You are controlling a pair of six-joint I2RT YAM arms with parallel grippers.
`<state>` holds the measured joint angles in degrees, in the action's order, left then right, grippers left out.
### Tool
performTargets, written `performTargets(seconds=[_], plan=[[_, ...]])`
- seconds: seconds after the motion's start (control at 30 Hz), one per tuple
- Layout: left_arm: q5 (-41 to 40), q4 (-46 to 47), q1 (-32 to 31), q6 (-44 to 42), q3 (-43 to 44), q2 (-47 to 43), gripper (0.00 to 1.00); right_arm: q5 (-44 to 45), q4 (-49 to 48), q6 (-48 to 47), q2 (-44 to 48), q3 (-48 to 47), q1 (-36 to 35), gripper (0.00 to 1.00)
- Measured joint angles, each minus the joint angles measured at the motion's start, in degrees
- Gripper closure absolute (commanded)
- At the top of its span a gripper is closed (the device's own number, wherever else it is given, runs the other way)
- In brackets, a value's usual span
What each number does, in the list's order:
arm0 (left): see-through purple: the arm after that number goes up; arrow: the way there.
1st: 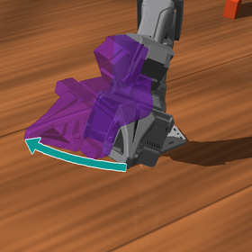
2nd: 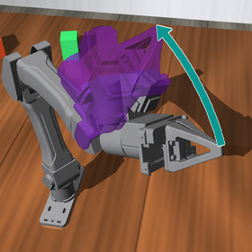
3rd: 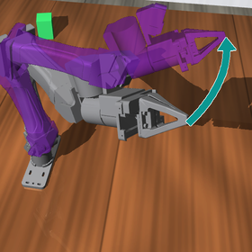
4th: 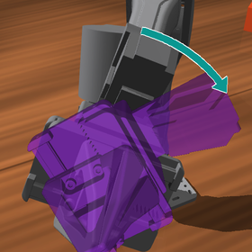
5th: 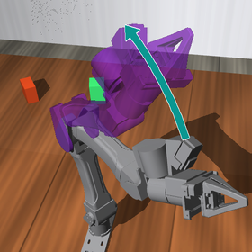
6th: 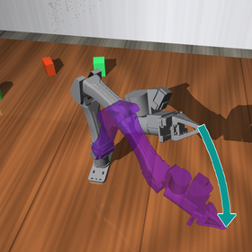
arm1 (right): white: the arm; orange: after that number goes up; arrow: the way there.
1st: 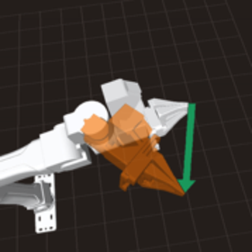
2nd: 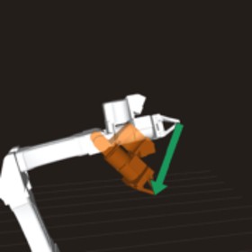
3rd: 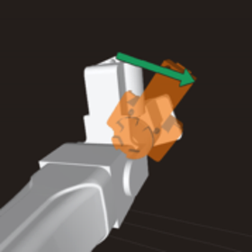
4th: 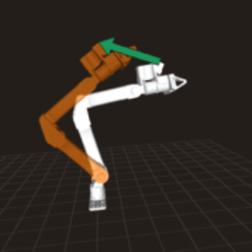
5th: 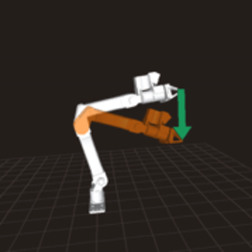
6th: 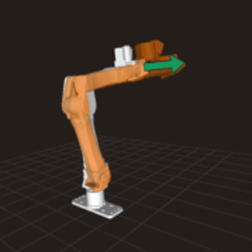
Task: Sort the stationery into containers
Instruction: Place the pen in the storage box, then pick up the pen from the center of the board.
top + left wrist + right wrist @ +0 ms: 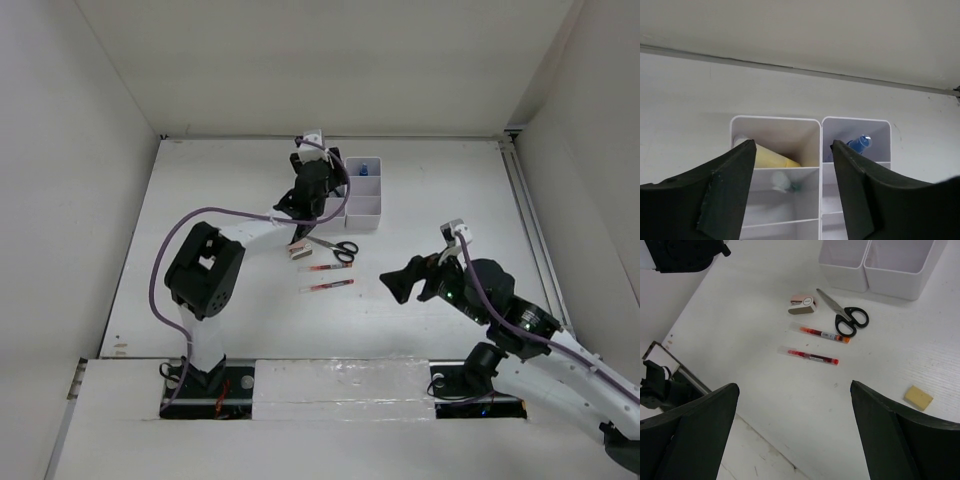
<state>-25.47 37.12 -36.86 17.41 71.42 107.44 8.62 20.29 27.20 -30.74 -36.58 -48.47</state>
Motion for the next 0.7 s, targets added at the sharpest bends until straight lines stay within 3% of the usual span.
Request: performTargets(seconds=[0.13, 0.17, 0.27, 0.5, 0.7], plan=[[0.9, -1.5, 0.0, 0.5, -1.8, -3.5, 0.19, -3.0, -2.4, -1.8, -3.5, 0.2, 0.0, 0.0], [1.0, -2.3, 0.0, 0.7, -1.9, -4.9, 0.0, -4.2, -3.3, -2.4, -5.0, 0.2, 0.0, 0.0], [0.7, -6.4, 0.0, 2.3, -2.1, -11.6, 0.0, -7.3, -6.6, -4.7, -12.5, 0.0, 0.0, 0.0], [-1.1, -26.0, 0.4, 9.3, 2.8, -28.7, 0.0, -14.7, -8.9, -11.3, -37.8, -6.1, -0.2, 0.0], [0.0, -34.6, 0.7, 14.2, -8.7, -46.5, 0.0, -18.2, -9.3, -19.0, -51.6, -15.8, -0.4, 0.01]])
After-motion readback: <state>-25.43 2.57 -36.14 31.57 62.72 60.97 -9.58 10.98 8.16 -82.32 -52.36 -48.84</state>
